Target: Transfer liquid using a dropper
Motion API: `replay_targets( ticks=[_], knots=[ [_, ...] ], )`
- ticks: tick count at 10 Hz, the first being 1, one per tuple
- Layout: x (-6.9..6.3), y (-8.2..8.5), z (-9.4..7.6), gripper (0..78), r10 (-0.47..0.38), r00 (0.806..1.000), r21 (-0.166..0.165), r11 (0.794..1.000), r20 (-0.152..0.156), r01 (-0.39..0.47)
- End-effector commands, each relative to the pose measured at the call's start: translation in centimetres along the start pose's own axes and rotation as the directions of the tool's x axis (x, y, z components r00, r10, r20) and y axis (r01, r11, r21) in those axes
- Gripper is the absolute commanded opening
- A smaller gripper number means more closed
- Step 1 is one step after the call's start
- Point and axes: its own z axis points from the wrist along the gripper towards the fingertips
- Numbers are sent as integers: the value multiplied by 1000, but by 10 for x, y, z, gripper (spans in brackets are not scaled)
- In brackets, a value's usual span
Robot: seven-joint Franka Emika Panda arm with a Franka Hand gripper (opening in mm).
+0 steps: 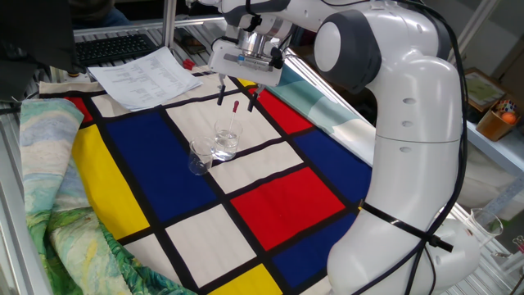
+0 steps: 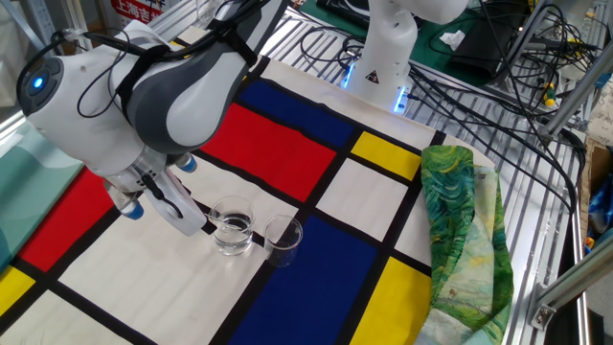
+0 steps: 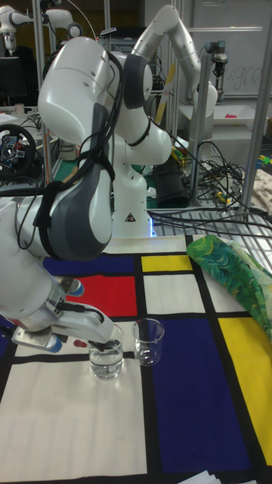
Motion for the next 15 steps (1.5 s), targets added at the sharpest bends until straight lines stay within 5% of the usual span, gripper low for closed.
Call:
replay_targets(
  ticks=[1,15],
  knots=[
    [0,0,-2,11,0,1000,0,1000,3,0],
    [8,1,-13,11,17,1000,11,1000,7,-18]
  ],
)
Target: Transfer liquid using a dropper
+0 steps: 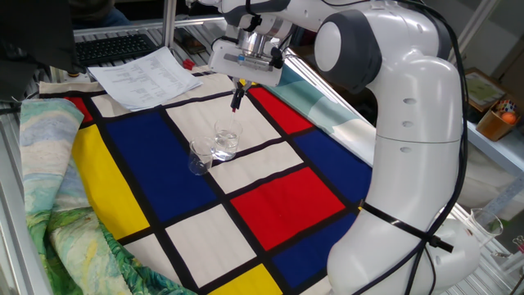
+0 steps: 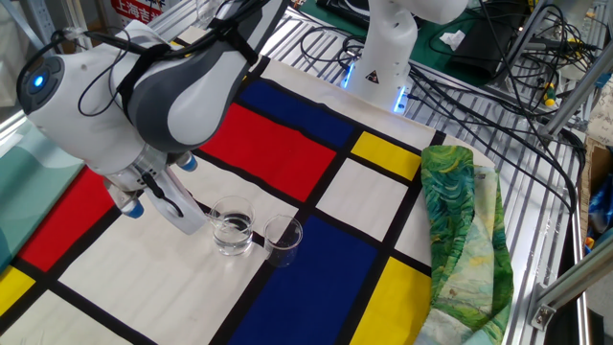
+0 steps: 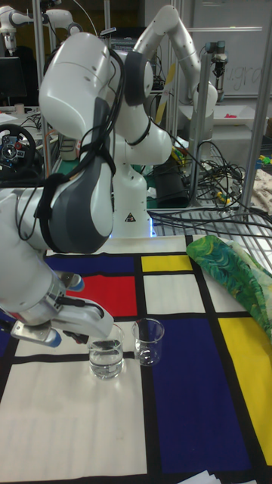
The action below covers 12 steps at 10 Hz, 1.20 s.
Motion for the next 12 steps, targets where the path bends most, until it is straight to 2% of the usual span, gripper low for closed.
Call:
replay_targets(
  ticks=[1,5,7,9,12],
  knots=[
    [3,1,-5,11,8,1000,3,1000,1,-8],
    [6,2,-10,11,18,1000,3,1000,0,-18],
    [6,3,-10,11,20,1000,7,1000,9,-20],
    [6,3,-9,11,10,999,33,999,34,-11],
    [6,3,-9,11,8,999,29,1000,35,-9]
  ],
)
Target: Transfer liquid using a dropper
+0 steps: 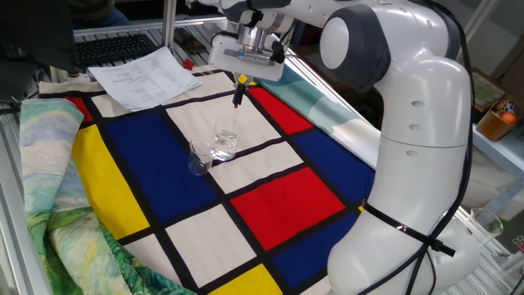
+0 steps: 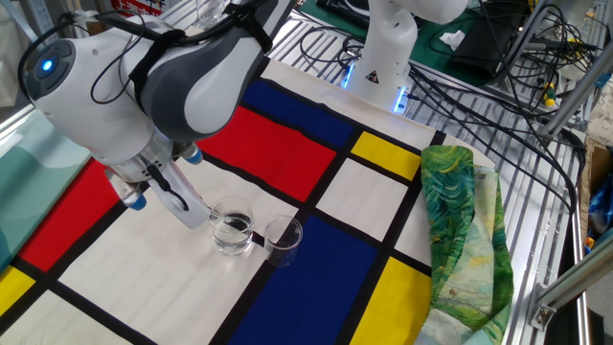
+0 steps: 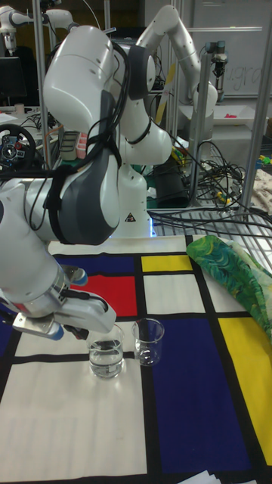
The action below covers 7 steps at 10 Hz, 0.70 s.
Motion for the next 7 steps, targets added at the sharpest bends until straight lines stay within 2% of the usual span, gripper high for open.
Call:
replay_targets(
  ticks=[1,7],
  knots=[
    [0,0,-2,11,0,1000,-2,1000,4,0],
    [0,0,-2,11,16,1000,7,1000,8,-17]
  ],
)
